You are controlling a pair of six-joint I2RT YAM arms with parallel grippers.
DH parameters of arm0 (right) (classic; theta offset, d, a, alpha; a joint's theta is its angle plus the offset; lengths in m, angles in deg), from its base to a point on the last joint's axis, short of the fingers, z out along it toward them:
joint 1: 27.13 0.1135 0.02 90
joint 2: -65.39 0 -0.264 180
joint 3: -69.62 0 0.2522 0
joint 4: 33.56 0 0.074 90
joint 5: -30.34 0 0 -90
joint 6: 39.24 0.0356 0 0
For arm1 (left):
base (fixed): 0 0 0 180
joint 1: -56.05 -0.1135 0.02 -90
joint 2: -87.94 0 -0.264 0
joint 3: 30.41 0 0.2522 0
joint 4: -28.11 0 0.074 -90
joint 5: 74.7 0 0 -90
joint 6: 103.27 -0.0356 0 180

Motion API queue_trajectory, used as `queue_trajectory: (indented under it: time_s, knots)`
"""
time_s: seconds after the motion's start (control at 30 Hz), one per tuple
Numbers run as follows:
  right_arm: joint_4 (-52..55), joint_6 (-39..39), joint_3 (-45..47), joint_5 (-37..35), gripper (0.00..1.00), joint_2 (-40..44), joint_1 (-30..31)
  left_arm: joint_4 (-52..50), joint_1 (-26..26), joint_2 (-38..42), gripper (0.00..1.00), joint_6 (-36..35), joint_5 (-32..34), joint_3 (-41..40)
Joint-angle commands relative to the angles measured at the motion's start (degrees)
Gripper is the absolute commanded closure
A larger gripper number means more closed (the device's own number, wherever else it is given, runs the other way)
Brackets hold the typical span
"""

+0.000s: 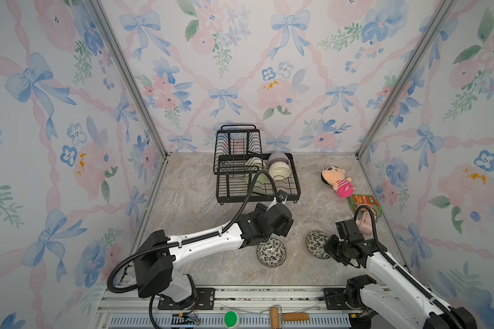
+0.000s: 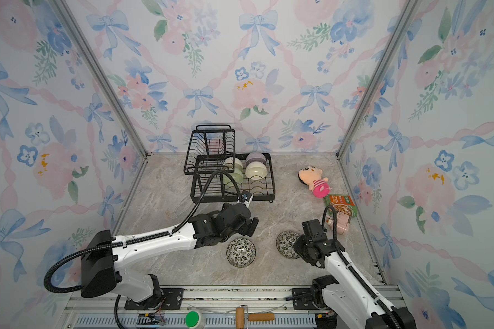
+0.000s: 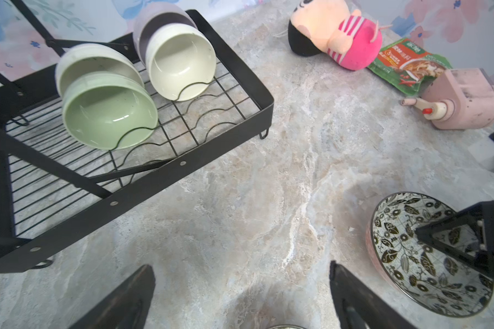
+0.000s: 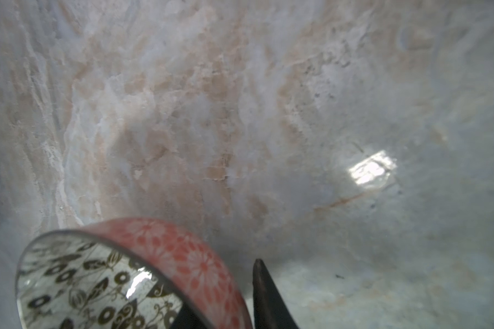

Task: Load bowls into a dish rack
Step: Pick up the bowl from the bottom-right of the table.

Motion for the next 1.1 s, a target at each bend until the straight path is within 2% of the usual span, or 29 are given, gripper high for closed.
queue_trajectory:
  time_s: [0.0, 0.17, 0.6, 0.8, 1.07]
  knots:
    - [-1.16, -2.12, -2.87, -0.71, 0.85, -1.03, -0.55, -2.61, -0.57, 1.94, 0.02, 1.79, 3.81, -0.64]
    - [-0.77, -5.38, -7.16, -2.34, 0.96, -4.17, -0.77, -3.08, -2.47, 4.03, 0.02, 4.51, 1.39, -1.81]
    - [4.62, -18.23, -25.9, -12.74, 1.0, -15.85, -1.1, -3.17, -8.03, 9.47, 0.02, 19.86, -6.13, -4.61]
    - [1.21, -23.7, -31.04, -20.27, 1.0, -14.97, 5.76, -0.71, -9.23, 8.86, 0.03, 26.44, -10.44, -4.82]
    - [-1.95, -23.49, -33.65, -24.51, 1.0, -15.76, 16.46, 5.99, -9.38, 5.65, 0.04, 29.79, -16.47, -4.41]
